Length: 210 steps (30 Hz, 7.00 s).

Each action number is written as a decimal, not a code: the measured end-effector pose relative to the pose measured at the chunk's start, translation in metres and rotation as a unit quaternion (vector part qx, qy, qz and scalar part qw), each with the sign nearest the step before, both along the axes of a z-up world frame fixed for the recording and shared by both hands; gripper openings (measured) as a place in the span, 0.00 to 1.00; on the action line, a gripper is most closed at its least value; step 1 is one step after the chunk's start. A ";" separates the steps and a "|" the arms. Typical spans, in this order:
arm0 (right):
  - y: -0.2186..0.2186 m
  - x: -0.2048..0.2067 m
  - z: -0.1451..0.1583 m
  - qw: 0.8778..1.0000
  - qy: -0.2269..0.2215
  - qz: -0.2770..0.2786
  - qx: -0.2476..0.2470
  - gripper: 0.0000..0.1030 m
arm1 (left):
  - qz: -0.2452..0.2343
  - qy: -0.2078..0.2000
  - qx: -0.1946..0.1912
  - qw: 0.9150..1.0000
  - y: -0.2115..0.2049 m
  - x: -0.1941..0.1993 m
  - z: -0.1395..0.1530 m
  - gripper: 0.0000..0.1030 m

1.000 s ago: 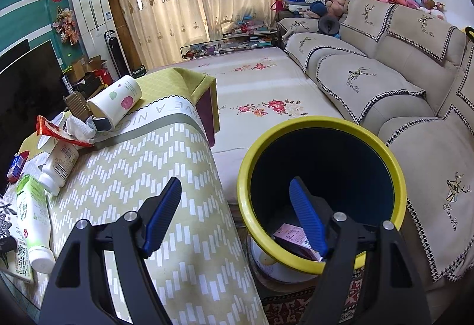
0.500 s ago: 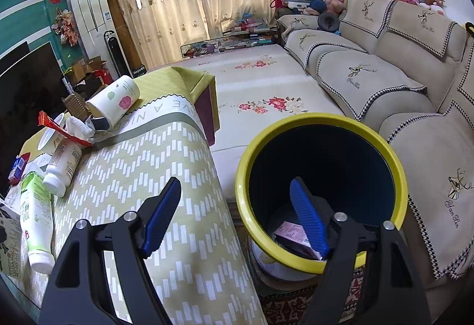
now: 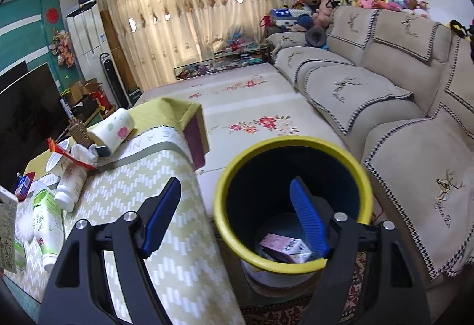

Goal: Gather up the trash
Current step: 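Carry the tea box with the left gripper into the yellow bin and release, then return the left gripper to the table while the right gripper grasps the coconut water bottle, then carry the coconut water bottle with the right gripper into the bin and release, then reach the left gripper to the clear green-lidded jar and grasp it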

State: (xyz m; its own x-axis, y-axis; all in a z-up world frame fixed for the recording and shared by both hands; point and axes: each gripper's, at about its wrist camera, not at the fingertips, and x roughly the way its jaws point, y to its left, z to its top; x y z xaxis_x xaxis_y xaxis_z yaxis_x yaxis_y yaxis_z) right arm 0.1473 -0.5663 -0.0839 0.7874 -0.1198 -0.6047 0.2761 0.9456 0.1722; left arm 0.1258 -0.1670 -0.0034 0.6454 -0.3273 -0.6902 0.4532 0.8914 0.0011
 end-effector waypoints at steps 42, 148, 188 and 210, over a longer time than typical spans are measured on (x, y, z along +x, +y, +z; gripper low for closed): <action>-0.098 -0.080 -0.015 0.994 0.014 -0.107 0.022 0.74 | -0.190 -0.027 -0.041 0.981 -0.285 0.074 -0.015 0.91; 0.140 0.026 0.044 0.973 0.001 0.225 0.046 0.47 | 0.176 -0.117 -0.138 0.968 0.197 0.059 -0.019 0.95; -0.021 0.064 -0.059 0.992 0.113 -0.056 0.000 0.60 | 0.164 -0.096 -0.139 0.972 0.193 0.069 -0.026 0.95; 0.068 0.052 -0.034 0.998 0.041 0.047 0.014 0.67 | 0.087 -0.035 -0.058 0.994 0.202 0.012 -0.033 0.95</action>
